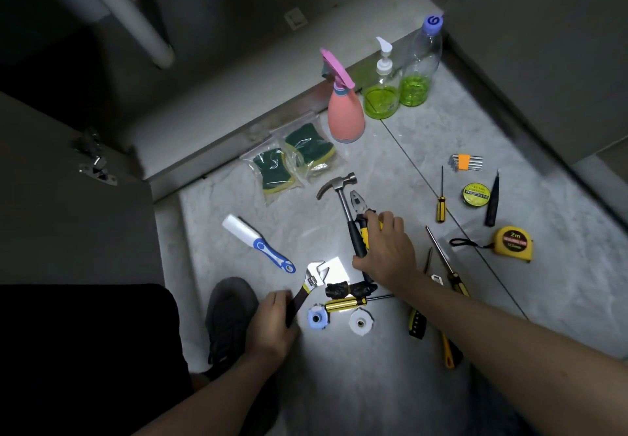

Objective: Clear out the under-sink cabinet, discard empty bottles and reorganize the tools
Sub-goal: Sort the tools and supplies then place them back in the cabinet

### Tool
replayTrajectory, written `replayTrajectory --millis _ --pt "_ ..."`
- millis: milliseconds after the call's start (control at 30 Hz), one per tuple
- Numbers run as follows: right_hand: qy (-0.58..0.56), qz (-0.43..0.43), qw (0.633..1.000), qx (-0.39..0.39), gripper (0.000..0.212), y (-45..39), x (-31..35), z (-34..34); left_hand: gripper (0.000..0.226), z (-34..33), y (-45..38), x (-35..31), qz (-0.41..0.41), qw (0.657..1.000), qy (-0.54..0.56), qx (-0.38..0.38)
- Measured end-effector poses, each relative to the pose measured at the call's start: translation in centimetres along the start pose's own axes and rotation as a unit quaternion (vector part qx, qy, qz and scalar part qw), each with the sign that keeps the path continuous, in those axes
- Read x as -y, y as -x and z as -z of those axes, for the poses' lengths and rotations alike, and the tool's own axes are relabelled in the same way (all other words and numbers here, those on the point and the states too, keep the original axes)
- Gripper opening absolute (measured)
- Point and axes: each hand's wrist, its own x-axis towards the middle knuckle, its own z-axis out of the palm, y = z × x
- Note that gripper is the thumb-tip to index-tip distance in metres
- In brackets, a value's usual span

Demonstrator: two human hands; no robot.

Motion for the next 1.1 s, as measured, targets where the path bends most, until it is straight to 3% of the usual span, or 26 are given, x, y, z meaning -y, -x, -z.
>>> replayTrajectory --millis 300,467,600,767,867,967,1100 --pt "0.037 0.07 0.997 -0.008 0.084 -0.2 1.3 -0.7 0.026 0.1 -0.9 -1.4 0.05 0.998 -0.014 0.048" --pt "0.034 0.105 0.994 -0.009 0.083 -1.5 3.2 -1.4 0.022 0.0 0.0 -1.5 0.136 0.984 0.116 0.009" --pt "0.023 0.101 0.995 0.004 0.081 -1.5 3.7 -1.8 0.013 0.6 1.1 -1.5 0.166 0.972 0.156 -0.046" --pt "-0.083 0.103 0.99 -0.044 0.044 -1.1 2.0 -0.5 0.022 1.7 2.2 -1.8 0.158 0.963 0.191 -0.101" --pt "-0.185 0.062 0.979 -0.066 0.029 -0.9 0.8 1.0 0.009 2.2 1.1 -3.7 0.128 0.968 0.192 -0.105" --pt "-0.286 -0.021 0.958 -0.008 0.052 -0.7 0.0 2.3 0.007 2.2 -1.7 -7.1 0.087 0.972 0.2 -0.088" --pt "-0.305 -0.093 0.948 0.0 0.048 -0.7 -2.2 3.2 0.008 2.2 -5.8 -12.3 0.04 0.982 0.179 -0.036"
